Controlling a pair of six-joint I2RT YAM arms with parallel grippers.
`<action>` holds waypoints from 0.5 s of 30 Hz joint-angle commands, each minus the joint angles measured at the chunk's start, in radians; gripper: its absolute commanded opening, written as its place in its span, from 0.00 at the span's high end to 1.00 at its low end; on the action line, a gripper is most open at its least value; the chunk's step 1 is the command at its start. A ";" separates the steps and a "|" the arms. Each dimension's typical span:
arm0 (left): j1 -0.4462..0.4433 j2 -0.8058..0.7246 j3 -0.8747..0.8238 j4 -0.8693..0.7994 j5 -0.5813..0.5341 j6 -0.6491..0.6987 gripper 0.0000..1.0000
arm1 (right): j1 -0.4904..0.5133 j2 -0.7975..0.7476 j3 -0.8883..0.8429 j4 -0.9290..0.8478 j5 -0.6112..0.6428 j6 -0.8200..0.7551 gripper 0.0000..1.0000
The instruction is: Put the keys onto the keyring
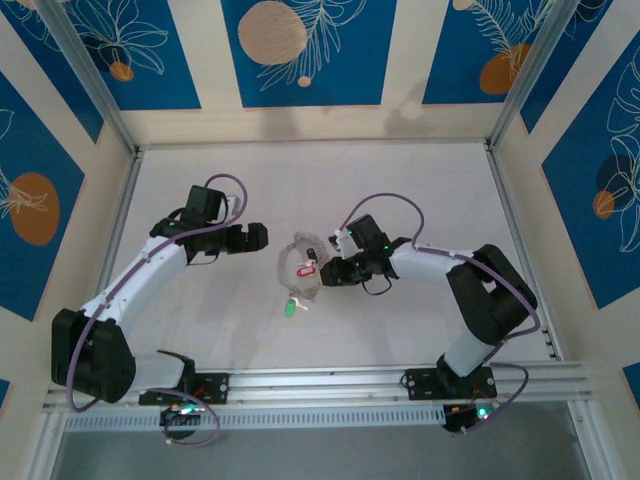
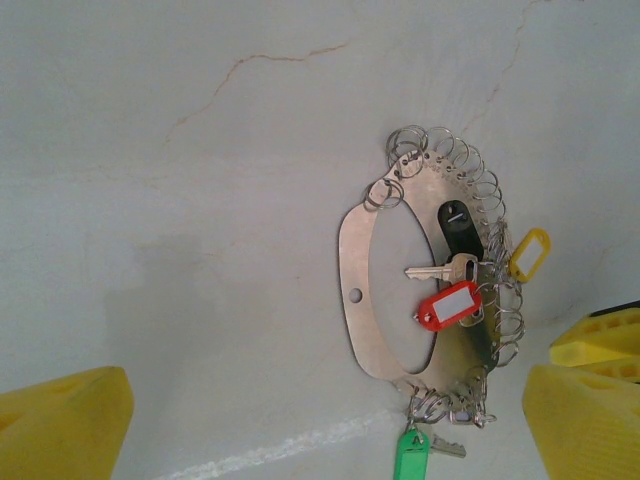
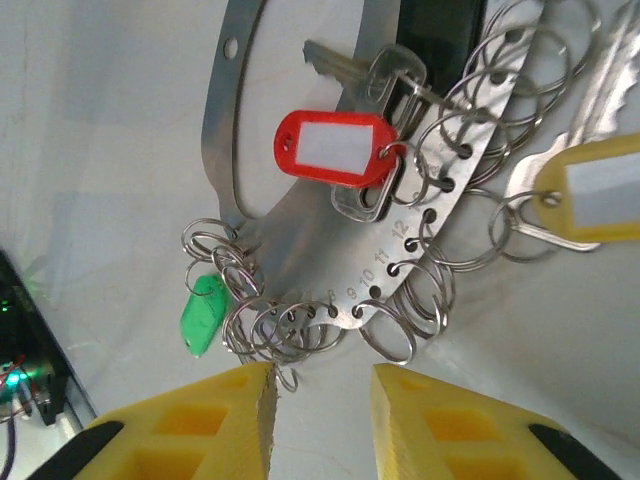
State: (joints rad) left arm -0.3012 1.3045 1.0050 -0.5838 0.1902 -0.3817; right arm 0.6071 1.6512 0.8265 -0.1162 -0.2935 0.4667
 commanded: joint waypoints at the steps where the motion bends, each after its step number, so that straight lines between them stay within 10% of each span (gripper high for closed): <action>1: 0.009 -0.025 0.000 0.003 0.001 0.027 0.00 | 0.001 0.039 -0.041 0.097 -0.077 0.062 0.68; 15: 0.009 -0.019 0.006 0.003 0.024 0.030 0.00 | 0.009 0.063 -0.079 0.154 -0.014 0.086 0.62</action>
State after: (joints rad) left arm -0.3012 1.3033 1.0050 -0.5838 0.1909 -0.3733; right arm 0.6083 1.6974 0.7647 -0.0063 -0.3004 0.5346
